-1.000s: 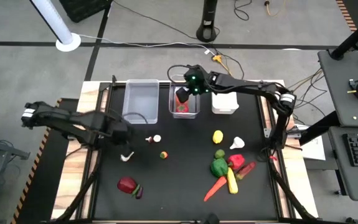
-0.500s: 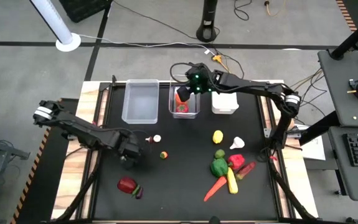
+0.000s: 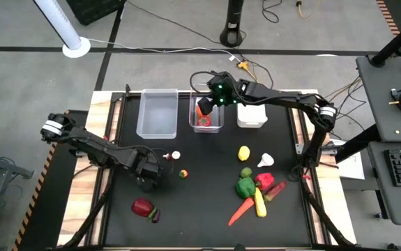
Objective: Sort produce into baskets
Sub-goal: Put the big white garlic into the white bin
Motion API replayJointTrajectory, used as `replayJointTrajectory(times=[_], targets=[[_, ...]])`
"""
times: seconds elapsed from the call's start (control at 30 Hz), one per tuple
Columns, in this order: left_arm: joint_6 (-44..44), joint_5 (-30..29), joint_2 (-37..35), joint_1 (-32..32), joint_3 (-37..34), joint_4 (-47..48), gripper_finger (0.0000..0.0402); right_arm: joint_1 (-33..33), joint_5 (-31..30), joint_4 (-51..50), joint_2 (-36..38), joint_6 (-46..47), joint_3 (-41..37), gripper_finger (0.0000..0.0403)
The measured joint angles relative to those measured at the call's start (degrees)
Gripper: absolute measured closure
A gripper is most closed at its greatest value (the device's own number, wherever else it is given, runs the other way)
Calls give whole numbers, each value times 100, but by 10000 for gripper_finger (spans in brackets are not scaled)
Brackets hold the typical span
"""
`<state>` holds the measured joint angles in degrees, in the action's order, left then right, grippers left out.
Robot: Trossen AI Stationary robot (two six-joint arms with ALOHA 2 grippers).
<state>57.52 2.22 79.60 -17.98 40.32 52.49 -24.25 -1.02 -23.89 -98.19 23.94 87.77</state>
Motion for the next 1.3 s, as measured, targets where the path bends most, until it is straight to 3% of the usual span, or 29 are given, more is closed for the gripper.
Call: replayJointTrajectory(times=[0.17, 0.37, 0.57, 0.77, 0.87, 1.03, 1.17, 1.3], targets=[[1, 67, -155, 0, 6, 6, 298, 0, 2, -84, 29, -83, 0, 101], [-225, 80, -630, 13, 449, 11, 292, 2, 73, -463, 234, -158, 0, 101], [-1073, -958, -1111, 206, 1396, 7, 288, 84, 525, -379, 568, -260, 0, 101], [-2747, -2225, -1503, 715, 2275, 12, 287, 498, 755, 57, 911, -563, 0, 101], [-3493, -2485, -1706, 1135, 2569, -87, 287, 780, 760, 446, 1038, -713, -2, 101], [-4425, -2170, -2097, 1749, 2739, -1397, 287, 1274, 757, 1329, 1130, -960, -9, 101], [-4886, -1467, -2359, 1880, 2525, -2912, 287, 1673, 751, 2180, 1125, -1296, -15, 101], [-4951, -1169, -2420, 1884, 2354, -3645, 287, 1956, 704, 3035, 1091, -1586, -15, 104]])
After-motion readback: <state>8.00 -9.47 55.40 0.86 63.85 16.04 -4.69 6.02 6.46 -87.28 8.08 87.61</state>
